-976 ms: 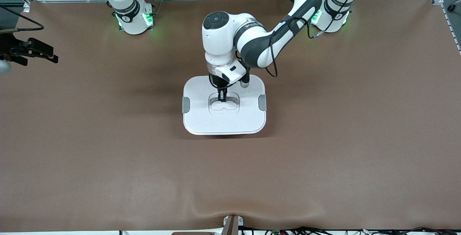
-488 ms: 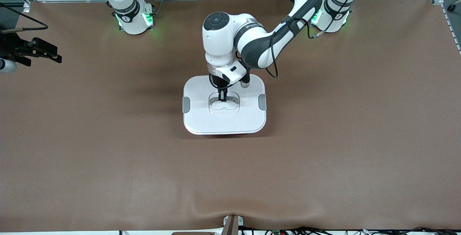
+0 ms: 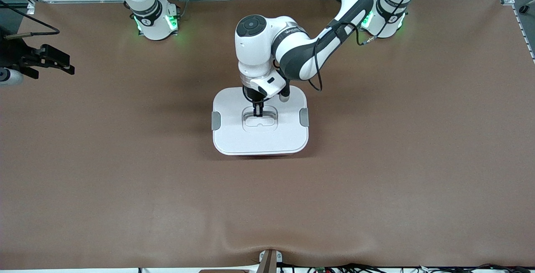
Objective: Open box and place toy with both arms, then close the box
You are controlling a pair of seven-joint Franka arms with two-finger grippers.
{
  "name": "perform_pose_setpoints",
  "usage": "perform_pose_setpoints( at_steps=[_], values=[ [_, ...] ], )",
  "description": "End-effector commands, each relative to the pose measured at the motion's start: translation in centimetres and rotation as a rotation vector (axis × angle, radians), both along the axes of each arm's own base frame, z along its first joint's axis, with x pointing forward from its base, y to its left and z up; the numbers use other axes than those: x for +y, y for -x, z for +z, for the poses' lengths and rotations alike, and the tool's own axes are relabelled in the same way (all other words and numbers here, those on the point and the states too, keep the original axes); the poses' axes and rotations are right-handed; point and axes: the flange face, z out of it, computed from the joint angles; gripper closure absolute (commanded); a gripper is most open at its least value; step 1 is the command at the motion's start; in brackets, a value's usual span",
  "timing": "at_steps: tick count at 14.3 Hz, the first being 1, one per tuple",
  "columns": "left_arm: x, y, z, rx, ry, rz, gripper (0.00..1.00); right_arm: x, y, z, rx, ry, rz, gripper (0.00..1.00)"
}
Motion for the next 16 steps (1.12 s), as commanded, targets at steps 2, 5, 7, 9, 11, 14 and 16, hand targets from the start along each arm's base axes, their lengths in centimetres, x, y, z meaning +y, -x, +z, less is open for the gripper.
perform_pose_setpoints(
  at_steps=[2, 5, 7, 9, 11, 14, 16],
  values=[
    [-0.3, 0.8, 0.3, 0.015, 0.008, 0.042, 1.00, 0.1, -0.1, 0.4, -0.028, 0.011, 0.009, 0.00],
    [-0.5, 1.0, 0.3, 0.015, 0.010, 0.046, 1.00, 0.1, -0.3, 0.6, -0.048, 0.009, 0.005, 0.00],
    [-0.5, 1.1, 0.2, 0.016, 0.008, 0.046, 1.00, 0.0, -0.3, 0.7, -0.053, 0.009, 0.003, 0.00],
    [-0.6, 1.2, 0.2, 0.016, 0.008, 0.044, 1.00, -0.3, -0.3, 0.7, -0.056, 0.000, -0.004, 0.00],
    [-0.6, 1.5, -0.4, 0.023, -0.002, 0.040, 1.00, -0.4, -0.4, 0.7, -0.059, 0.000, -0.006, 0.00],
    [-1.1, 2.2, -1.0, 0.031, -0.009, 0.028, 1.00, -0.1, -0.4, 0.9, -0.064, -0.002, -0.002, 0.00],
    [-1.1, 2.2, -1.0, 0.030, -0.008, 0.028, 1.00, 0.2, -0.4, 0.9, -0.064, -0.014, 0.000, 0.00]
  ],
)
